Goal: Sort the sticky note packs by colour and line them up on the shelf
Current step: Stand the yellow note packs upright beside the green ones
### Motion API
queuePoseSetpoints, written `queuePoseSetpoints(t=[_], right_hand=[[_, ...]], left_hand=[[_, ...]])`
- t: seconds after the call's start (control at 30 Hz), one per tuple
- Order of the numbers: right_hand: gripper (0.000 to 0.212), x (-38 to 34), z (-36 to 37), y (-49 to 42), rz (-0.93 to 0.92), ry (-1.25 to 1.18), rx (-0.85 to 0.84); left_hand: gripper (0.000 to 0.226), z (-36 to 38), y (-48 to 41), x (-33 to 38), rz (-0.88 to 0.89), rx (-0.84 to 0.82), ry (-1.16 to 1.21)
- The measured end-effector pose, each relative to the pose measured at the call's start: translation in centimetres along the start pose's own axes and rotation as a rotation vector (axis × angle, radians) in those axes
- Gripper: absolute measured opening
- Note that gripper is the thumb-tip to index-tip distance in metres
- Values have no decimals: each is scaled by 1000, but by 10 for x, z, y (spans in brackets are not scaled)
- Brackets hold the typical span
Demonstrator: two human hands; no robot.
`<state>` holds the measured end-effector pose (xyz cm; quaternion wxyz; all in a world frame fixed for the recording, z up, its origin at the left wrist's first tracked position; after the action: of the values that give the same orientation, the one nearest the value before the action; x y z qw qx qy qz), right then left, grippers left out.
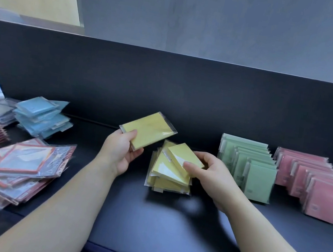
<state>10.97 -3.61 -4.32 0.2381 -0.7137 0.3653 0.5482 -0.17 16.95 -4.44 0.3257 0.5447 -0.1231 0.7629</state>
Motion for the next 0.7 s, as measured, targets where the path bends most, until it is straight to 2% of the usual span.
queuePoseSetpoints(t=[0.13,0.33,0.43,0.57,0.7], right_hand=[[30,6,-16,-5,32,-6,115],[29,-1,-33,0,77,-260,194],[35,-7,-34,5,83,-49,133],[29,-5,-24,6,94,565,-44],[23,-2,-25,9,86,758,-57]], left_hand=[[15,6,1,-1,24,-16,-23],[15,10,2,-3,28,-26,-53],[16,10,4,-2,47,-29,-71],[16,9,5,-2,61,-35,-91],[17,9,6,-1,73,-49,-95]])
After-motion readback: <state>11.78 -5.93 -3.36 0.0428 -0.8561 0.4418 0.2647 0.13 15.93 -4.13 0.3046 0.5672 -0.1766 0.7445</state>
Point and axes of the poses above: each hand's wrist, its own y-axis away from the middle knuckle, its own z-axis out of the palm, x = y × z, the point moved 8 cm from there along -y, towards the middle knuckle, and after that the axes turned 3 degrees about z, right-handed, at the moved point
